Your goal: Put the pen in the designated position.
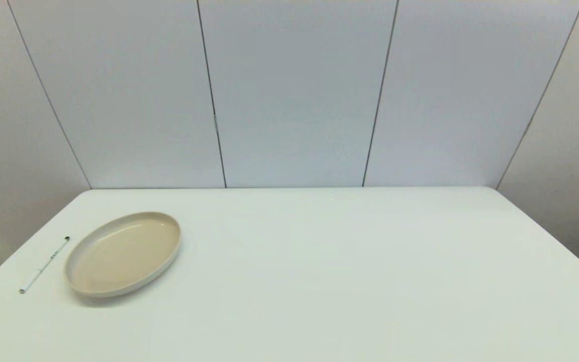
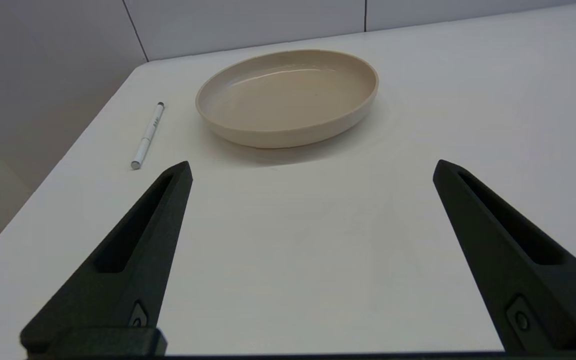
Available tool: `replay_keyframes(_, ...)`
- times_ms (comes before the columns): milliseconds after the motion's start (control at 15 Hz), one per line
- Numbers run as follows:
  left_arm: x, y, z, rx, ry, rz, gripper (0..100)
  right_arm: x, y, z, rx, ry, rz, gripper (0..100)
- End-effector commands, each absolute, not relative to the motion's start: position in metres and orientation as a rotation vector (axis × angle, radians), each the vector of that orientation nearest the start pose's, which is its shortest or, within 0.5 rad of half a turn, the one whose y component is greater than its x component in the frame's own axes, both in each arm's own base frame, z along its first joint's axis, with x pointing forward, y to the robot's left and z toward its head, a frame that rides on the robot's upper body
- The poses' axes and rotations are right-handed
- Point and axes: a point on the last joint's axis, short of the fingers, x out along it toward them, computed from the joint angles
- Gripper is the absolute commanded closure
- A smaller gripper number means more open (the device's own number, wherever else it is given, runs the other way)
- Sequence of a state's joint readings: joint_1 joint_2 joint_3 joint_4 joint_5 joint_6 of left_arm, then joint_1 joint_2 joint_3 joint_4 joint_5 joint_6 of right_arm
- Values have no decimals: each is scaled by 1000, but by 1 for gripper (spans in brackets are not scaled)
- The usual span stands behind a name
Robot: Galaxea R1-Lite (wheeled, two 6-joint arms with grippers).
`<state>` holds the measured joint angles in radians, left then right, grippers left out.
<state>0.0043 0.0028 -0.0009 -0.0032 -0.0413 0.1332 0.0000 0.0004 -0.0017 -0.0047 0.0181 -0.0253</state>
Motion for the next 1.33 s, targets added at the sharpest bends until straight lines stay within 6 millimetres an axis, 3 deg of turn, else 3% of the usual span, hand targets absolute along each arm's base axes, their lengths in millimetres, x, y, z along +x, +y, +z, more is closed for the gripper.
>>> replay_keyframes(67,-23,0,75,74,0,-8,0,-23,0,76,-26,-5,18,0)
replay_keyframes(1333,-23,0,75,23,-2,-5,0,-23,0,76,-26,-5,18,0)
